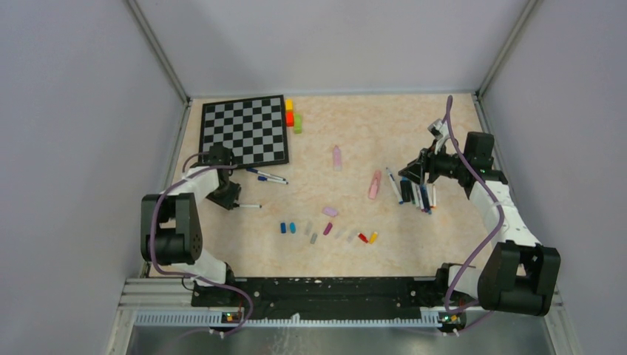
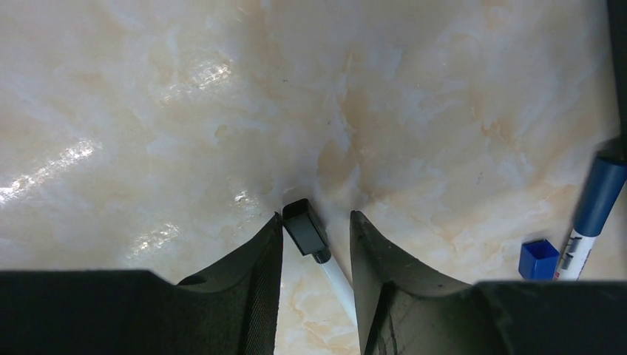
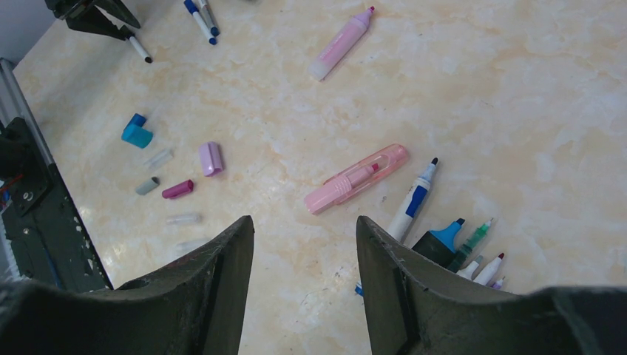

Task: Open the pen caps
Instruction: Pick up the pen from the center of the board.

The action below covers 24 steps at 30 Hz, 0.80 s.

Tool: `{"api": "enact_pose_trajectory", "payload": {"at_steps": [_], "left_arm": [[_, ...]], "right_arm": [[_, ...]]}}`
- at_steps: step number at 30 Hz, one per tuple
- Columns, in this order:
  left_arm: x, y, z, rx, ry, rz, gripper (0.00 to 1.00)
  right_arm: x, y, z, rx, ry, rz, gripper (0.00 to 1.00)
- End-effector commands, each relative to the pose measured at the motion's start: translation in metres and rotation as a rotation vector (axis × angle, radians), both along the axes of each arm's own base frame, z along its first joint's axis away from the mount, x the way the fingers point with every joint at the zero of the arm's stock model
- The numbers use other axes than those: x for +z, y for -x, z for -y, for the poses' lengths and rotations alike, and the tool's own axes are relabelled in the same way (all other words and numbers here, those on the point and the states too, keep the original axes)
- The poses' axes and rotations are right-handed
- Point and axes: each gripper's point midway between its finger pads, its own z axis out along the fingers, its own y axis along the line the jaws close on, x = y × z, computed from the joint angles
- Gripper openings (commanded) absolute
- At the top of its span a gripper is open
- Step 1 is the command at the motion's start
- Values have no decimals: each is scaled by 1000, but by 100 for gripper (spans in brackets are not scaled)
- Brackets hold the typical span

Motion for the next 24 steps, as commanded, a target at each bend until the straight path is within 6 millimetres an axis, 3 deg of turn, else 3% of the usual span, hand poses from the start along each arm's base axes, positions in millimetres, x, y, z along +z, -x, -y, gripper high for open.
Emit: {"api": "enact_pose_trajectory", "payload": {"at_steps": [1, 8, 12, 18, 24], "left_arm": [[2, -6, -3, -1, 0, -12, 41], [2, -4, 0, -21, 13, -29, 24], [15, -7, -1, -32, 1, 21, 18], [56, -21, 10, -107, 41, 224, 11], [122, -37, 60, -388, 187, 638, 0]], "right_arm": [[11, -7, 4, 3, 14, 60, 52], [11, -7, 4, 2, 14, 61, 52], [11, -7, 4, 3, 15, 61, 52], [12, -5, 2, 17, 8, 63, 52], [15, 5, -7, 79, -30, 72, 52]]}}
